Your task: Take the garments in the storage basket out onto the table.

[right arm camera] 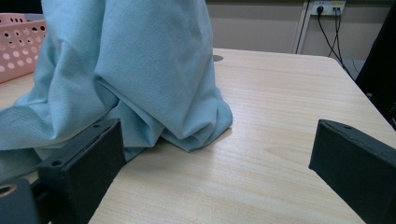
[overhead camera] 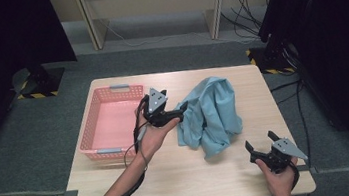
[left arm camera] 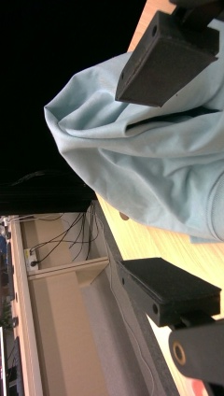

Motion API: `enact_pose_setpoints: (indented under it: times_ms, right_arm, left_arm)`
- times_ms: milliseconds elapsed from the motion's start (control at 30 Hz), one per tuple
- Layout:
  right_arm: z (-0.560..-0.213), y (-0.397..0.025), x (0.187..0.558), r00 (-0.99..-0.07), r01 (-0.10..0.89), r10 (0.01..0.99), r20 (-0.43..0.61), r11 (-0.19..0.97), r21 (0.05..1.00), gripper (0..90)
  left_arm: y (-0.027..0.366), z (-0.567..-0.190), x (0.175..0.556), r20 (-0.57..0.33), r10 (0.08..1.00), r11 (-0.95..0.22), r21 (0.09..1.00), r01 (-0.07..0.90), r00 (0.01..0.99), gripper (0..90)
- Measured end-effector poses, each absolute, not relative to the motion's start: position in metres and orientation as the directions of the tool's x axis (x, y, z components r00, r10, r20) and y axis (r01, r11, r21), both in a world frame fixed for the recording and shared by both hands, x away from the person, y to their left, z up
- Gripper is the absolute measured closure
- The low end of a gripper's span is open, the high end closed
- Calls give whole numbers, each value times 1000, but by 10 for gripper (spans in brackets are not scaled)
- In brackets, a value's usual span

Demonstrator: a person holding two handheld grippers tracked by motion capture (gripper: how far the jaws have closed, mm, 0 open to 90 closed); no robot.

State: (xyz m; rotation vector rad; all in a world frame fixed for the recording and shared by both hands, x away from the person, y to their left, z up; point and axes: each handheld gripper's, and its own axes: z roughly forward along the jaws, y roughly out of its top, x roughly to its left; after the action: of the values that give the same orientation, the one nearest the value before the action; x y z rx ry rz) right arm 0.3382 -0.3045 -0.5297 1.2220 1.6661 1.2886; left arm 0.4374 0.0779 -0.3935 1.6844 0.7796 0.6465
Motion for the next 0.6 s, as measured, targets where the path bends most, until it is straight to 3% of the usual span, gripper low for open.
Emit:
enact_pose_setpoints:
  times_ms: [600]
  right_arm:
    - [-530, -304, 338, -314, 261, 949, 23, 63, 963, 32]
  left_arm:
    - [126, -401, 414, 6, 798, -131, 978, 164, 602, 147]
